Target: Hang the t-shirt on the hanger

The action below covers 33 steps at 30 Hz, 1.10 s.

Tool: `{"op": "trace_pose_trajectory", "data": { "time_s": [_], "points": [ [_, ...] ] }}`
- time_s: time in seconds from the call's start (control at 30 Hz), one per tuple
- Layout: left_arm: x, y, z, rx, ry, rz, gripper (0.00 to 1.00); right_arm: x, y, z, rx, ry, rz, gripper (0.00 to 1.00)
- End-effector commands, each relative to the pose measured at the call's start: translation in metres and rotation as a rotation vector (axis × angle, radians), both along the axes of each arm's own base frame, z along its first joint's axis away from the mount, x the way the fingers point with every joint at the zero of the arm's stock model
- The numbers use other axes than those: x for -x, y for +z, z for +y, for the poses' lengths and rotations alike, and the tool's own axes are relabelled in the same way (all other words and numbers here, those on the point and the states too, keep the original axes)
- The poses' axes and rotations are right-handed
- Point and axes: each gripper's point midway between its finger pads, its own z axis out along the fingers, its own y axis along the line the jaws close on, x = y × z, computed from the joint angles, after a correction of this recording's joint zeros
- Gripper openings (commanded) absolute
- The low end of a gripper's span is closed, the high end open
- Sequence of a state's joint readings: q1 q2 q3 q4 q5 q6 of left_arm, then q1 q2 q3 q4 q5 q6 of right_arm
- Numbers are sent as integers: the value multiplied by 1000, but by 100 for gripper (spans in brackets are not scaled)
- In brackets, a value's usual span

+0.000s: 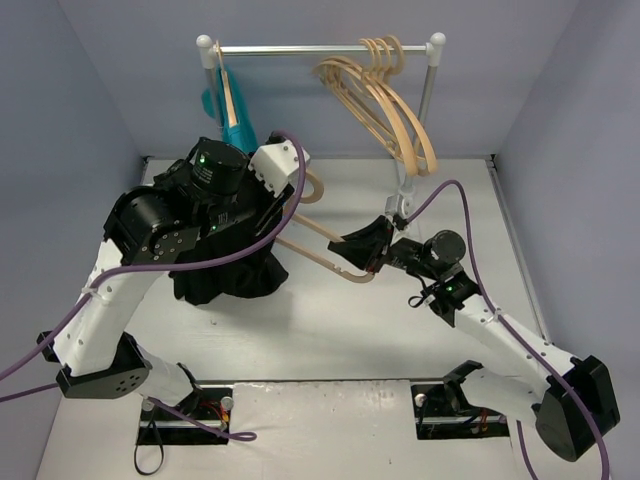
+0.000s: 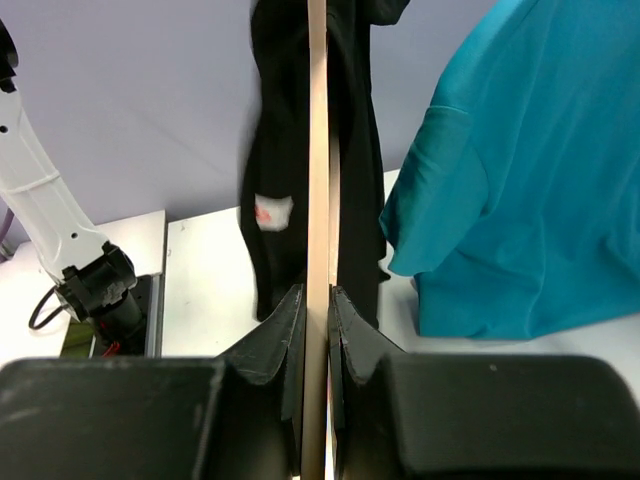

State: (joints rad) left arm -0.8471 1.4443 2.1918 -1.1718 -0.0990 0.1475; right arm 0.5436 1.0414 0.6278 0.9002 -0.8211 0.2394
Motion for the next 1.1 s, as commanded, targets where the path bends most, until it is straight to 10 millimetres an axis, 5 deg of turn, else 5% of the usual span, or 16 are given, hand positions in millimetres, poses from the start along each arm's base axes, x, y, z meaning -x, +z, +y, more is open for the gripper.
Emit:
{"op": "trace_pose_trajectory", "data": {
  "time_s": [0.0,0.13,0.37,0.7,1.07],
  "points": [
    [-7,25,8,48,54,-86,40,2,47,-7,-98,-5,-161,0],
    [-4,38,19,55,70,-132,58,1,42,-8,-86,2,-151,0],
    [-5,24,53,-101,123,-190,60,1,38,-6,-67,39,-147,0],
    [8,-18,50,-282,-117,-175,62,7,35,-2,-31,118,-153,0],
    [26,-42,59,-202,-330,-121,63,11,26,-6,48,202,-206,0]
  ]
}}
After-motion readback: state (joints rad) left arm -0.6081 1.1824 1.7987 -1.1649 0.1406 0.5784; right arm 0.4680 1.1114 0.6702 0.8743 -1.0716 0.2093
